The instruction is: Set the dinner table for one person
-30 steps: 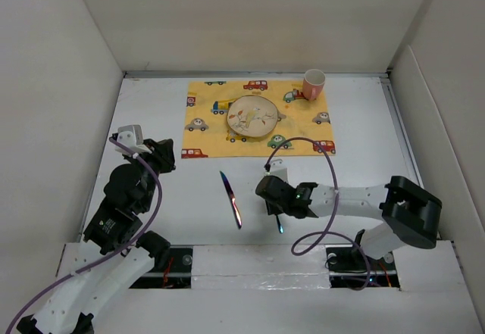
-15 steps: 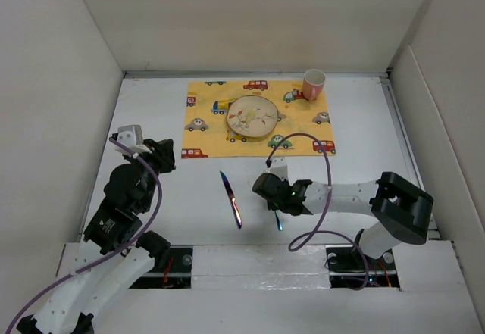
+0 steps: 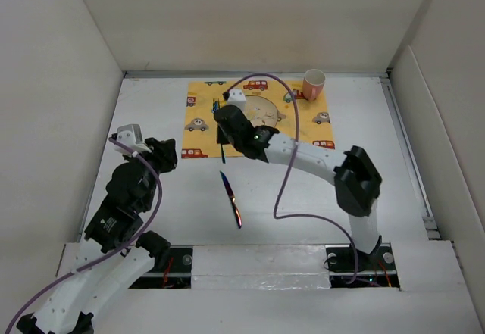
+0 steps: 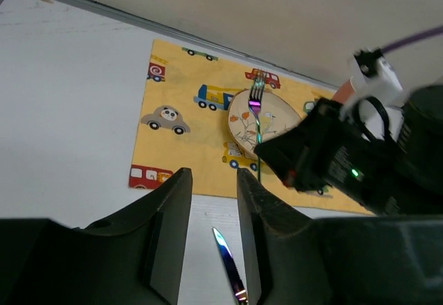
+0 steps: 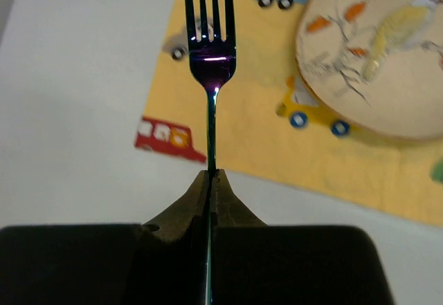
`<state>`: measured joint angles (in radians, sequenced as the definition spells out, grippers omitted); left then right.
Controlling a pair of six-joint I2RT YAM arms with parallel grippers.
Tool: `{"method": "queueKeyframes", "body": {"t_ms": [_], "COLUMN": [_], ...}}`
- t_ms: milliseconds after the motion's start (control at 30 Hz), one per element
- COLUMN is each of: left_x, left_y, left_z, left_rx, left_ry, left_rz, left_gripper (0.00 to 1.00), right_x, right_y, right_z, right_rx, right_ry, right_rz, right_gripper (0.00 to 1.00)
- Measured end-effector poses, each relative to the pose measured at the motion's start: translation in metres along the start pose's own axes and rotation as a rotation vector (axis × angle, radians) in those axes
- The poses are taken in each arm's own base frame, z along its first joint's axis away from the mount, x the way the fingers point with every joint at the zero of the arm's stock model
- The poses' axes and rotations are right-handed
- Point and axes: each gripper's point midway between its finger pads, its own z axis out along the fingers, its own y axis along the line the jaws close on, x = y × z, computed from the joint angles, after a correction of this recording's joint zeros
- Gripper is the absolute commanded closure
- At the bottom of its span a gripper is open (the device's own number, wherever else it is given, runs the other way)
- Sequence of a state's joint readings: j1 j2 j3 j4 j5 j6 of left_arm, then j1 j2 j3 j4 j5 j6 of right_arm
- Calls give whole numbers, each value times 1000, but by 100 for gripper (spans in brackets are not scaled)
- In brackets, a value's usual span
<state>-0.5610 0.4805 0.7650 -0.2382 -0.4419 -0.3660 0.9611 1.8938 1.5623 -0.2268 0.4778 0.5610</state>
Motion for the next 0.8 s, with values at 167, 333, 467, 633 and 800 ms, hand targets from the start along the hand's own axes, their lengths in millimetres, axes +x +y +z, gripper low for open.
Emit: {"method": "queueKeyframes", "body": {"t_ms": [167, 333, 467, 633, 800], "left_x": [7, 13, 12, 13, 13], "left_y": [2, 1, -1, -3, -3], "left_z": [3, 4, 3, 2, 2], "left_rx": [-27, -24, -10, 1, 2], "left_ry": [26, 50, 49, 53, 54], "left_rz": [-26, -33, -38, -38, -38], "left_gripper": [53, 53, 53, 53, 53], "right_x": [-10, -3, 10, 10, 9], "right_y": [16, 19, 11, 3, -9], "right_z": [81, 134, 150, 162, 177], "right_rx": [3, 24, 42, 45, 56], "right_ry": [12, 36, 73, 79, 75], "right_rz": [20, 21, 14, 38, 78], "right_gripper": [100, 100, 100, 100, 100]}}
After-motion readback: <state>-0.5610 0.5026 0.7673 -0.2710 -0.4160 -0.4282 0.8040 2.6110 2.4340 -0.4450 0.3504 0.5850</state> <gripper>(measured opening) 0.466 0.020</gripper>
